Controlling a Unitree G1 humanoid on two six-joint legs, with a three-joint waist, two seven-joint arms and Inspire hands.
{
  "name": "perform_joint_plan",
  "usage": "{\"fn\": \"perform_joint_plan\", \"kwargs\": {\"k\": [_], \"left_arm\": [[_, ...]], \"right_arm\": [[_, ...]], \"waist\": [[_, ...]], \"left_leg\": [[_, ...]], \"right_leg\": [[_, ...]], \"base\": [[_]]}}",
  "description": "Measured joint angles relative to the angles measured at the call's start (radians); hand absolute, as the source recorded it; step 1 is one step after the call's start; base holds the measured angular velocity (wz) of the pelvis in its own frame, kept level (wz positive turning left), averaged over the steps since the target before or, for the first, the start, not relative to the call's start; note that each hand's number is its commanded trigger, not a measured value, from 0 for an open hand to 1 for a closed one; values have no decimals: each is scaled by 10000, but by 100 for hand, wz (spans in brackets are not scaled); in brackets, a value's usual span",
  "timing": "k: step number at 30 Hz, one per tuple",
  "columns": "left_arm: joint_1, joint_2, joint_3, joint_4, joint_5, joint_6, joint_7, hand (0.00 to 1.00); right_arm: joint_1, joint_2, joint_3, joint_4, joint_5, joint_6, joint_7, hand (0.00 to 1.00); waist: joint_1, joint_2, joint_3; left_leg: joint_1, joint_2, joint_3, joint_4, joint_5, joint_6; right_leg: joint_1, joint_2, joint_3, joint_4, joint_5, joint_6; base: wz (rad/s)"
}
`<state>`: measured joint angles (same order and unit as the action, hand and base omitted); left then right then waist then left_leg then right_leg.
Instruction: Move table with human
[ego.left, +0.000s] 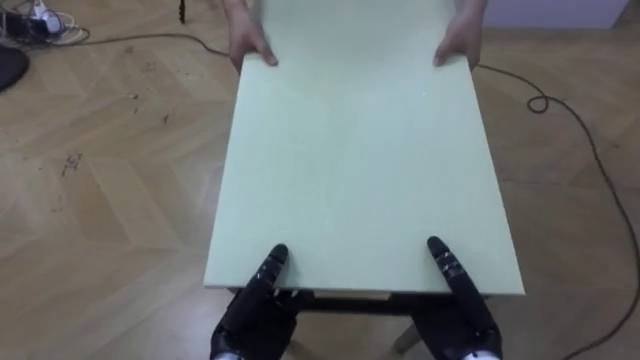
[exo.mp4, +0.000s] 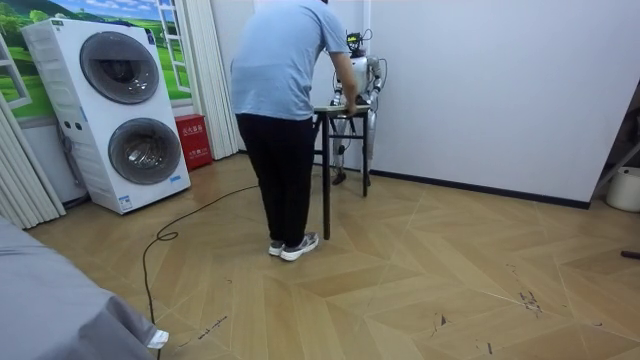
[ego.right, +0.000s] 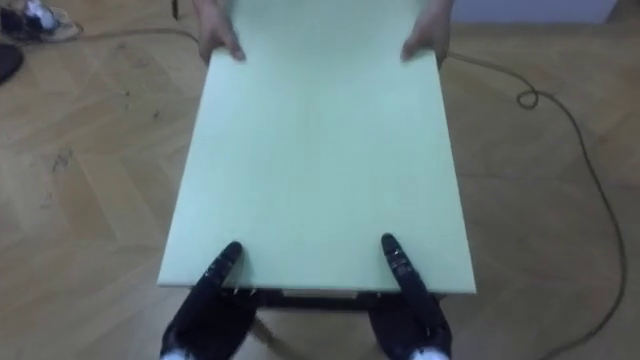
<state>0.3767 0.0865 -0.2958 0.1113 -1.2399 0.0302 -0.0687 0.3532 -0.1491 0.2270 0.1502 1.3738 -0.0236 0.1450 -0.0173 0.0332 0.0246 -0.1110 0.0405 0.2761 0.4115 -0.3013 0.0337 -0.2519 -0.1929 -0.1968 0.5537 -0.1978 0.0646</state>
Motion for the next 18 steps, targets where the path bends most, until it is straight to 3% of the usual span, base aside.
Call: {"fn": "perform_joint_plan", "kwargs": {"k": [2, 5, 7, 18], "left_arm": [[18, 46, 36, 1, 1, -67, -36, 100], [48, 121, 111, 1, -2, -97, -209, 100], [79, 121, 155, -5, -2, -97, -256, 100], [106, 79, 195, -153, 256, -256, -373, 100]], "right_arm": [[-73, -17, 218, -10, 24, -157, -31, 100], [-65, 20, 285, -18, 64, -199, -41, 100], [-66, 49, 290, -33, 35, -199, -41, 100], [-9, 61, 370, -116, 157, -327, 128, 100]], "waist": [[273, -45, -9], [269, -150, -52], [272, -152, -53], [367, -284, -36]], "left_leg": [[-42, 27, -40, -344, 223, -42], [3, 100, -103, -831, 591, -81], [-5, 177, -105, -899, 632, -102], [255, 178, -465, -1286, 725, -165]], "right_leg": [[276, 406, -46, -1168, 328, -201], [514, 674, -120, -2102, 781, -256], [652, 811, -165, -2500, 978, -276], [1165, 938, -545, -3199, 1110, -268]], "base": [[-37], [2], [-2], [6]]}}
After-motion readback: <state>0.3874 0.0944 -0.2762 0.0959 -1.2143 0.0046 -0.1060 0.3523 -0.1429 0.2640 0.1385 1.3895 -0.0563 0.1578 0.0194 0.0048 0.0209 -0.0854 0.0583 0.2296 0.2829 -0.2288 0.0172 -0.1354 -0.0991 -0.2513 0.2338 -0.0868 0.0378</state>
